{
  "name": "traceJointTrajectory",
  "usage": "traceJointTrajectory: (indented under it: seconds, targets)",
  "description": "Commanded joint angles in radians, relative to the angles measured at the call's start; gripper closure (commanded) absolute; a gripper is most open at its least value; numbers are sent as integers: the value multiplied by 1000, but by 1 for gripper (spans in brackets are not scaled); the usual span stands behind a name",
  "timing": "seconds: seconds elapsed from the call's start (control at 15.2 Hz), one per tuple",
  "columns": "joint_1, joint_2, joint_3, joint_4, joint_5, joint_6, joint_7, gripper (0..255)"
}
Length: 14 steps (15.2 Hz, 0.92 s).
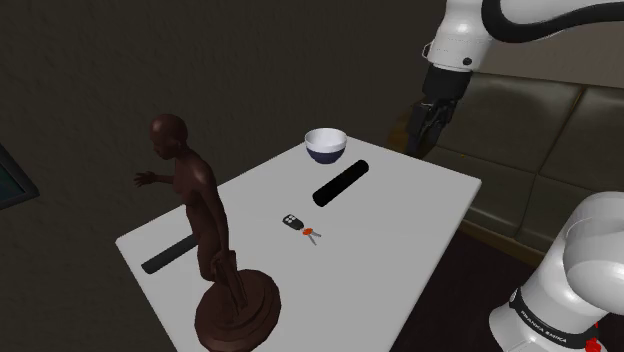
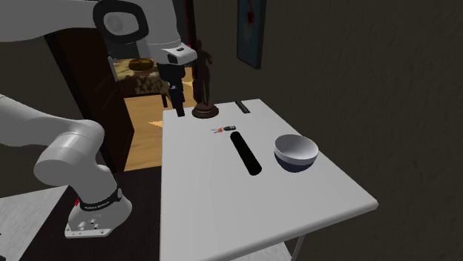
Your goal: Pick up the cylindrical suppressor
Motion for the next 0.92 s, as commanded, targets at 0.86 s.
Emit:
traceJointTrajectory:
  seconds: [0.86]
  targets:
    - [-203,380,288,17,77,453,789,0]
